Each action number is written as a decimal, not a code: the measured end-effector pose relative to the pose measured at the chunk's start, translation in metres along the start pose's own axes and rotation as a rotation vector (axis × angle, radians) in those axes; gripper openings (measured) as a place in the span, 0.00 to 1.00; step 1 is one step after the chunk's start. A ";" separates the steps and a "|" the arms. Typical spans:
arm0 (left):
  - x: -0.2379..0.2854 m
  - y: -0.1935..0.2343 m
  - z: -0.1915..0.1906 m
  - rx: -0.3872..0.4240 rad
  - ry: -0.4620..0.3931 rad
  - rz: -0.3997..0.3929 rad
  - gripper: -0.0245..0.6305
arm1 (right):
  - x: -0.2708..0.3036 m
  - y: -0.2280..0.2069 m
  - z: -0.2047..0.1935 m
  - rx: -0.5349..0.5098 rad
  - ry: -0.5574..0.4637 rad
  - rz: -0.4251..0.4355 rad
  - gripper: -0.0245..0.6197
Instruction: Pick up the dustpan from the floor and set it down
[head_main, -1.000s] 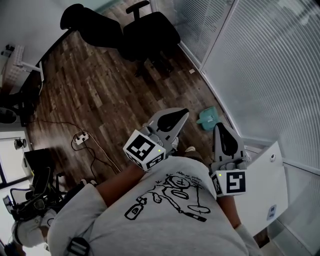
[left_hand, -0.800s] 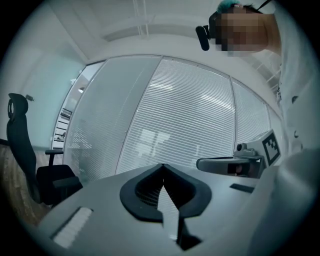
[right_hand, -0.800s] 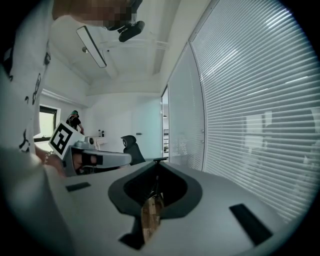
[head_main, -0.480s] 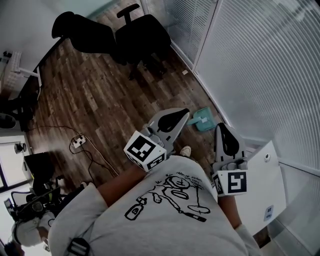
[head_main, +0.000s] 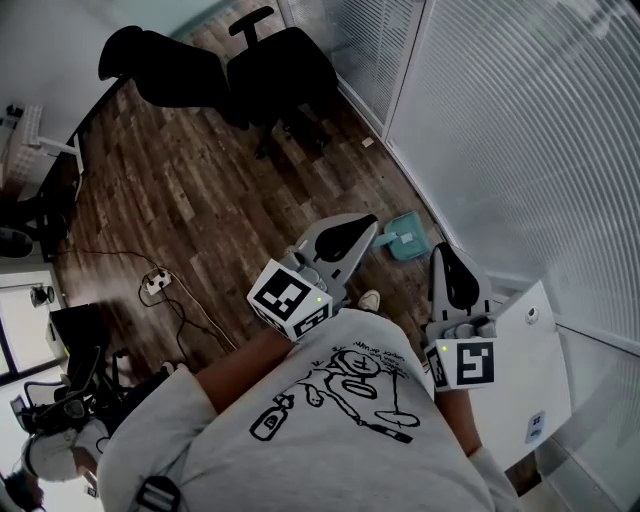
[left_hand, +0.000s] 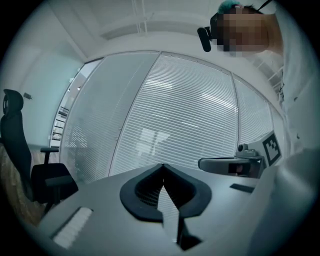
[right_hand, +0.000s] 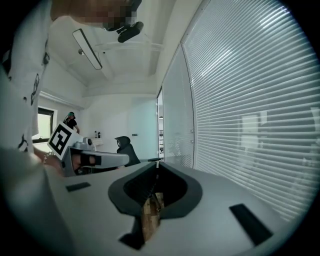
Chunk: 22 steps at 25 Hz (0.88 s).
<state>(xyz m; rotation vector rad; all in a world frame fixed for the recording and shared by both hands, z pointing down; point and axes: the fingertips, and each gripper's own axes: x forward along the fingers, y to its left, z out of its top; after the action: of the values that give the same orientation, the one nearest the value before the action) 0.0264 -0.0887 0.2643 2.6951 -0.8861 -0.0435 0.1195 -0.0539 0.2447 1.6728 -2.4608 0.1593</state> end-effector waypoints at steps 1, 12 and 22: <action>0.001 0.000 -0.001 0.000 0.001 0.000 0.04 | 0.000 -0.001 0.000 -0.002 0.000 0.003 0.06; 0.000 -0.002 -0.011 -0.006 0.003 0.009 0.04 | 0.003 0.007 -0.024 0.027 0.046 0.057 0.06; -0.005 0.004 -0.024 -0.014 0.026 0.019 0.04 | 0.012 0.019 -0.076 0.110 0.151 0.098 0.14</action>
<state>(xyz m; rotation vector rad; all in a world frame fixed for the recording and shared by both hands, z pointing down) 0.0229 -0.0825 0.2878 2.6679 -0.9006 -0.0107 0.1034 -0.0440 0.3215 1.5192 -2.4613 0.4242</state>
